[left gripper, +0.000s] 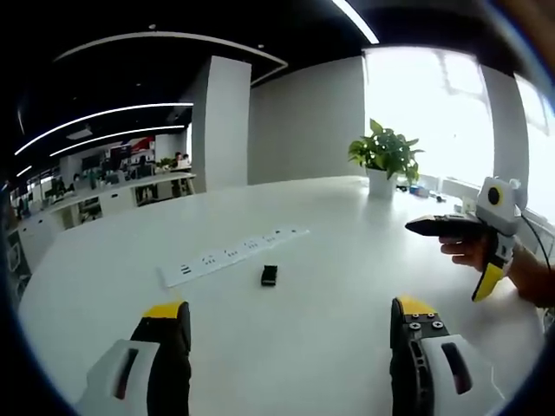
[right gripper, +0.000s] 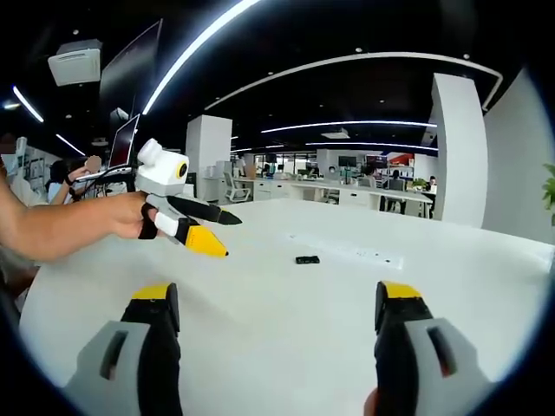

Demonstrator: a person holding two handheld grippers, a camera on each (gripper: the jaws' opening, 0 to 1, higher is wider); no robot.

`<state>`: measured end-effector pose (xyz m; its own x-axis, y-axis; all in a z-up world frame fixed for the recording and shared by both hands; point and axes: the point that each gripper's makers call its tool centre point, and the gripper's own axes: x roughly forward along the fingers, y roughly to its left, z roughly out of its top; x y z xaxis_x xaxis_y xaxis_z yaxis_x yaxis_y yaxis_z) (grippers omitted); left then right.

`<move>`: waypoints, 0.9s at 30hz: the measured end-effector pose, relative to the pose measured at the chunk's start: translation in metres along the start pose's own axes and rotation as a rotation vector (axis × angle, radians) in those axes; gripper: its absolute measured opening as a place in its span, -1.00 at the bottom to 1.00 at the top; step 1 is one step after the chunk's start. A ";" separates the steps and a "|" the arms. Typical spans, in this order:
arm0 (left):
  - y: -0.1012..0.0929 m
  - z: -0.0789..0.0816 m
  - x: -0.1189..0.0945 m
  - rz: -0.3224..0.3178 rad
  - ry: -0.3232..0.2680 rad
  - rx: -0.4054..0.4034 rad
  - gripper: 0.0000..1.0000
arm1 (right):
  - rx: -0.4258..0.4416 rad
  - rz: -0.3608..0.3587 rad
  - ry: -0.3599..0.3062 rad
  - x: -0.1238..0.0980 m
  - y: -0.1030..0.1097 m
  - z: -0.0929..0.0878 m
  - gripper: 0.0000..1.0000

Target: Snap the two parts of the plastic buckle together until the buckle closes and remains connected.

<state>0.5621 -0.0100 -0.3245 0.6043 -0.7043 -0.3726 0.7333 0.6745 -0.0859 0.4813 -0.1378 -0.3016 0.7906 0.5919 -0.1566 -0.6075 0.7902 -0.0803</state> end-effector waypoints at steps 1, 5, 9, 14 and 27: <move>-0.001 -0.001 -0.001 -0.001 0.003 0.001 0.94 | -0.001 0.000 0.000 0.000 0.000 0.000 0.87; -0.001 -0.003 -0.005 0.003 -0.001 0.002 0.94 | -0.001 0.003 -0.001 0.000 0.001 0.000 0.87; 0.000 -0.003 -0.009 0.017 -0.015 -0.004 0.95 | -0.003 0.006 0.005 0.001 0.003 -0.001 0.87; 0.000 -0.005 -0.015 0.019 -0.017 0.002 0.95 | 0.001 -0.001 0.009 0.001 0.001 -0.002 0.87; 0.001 -0.011 -0.031 0.035 -0.029 -0.001 0.96 | -0.001 -0.019 0.021 0.001 -0.002 -0.005 0.87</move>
<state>0.5411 0.0149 -0.3238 0.6384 -0.6861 -0.3488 0.7110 0.6993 -0.0742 0.4829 -0.1399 -0.3068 0.8001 0.5737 -0.1754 -0.5928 0.8009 -0.0847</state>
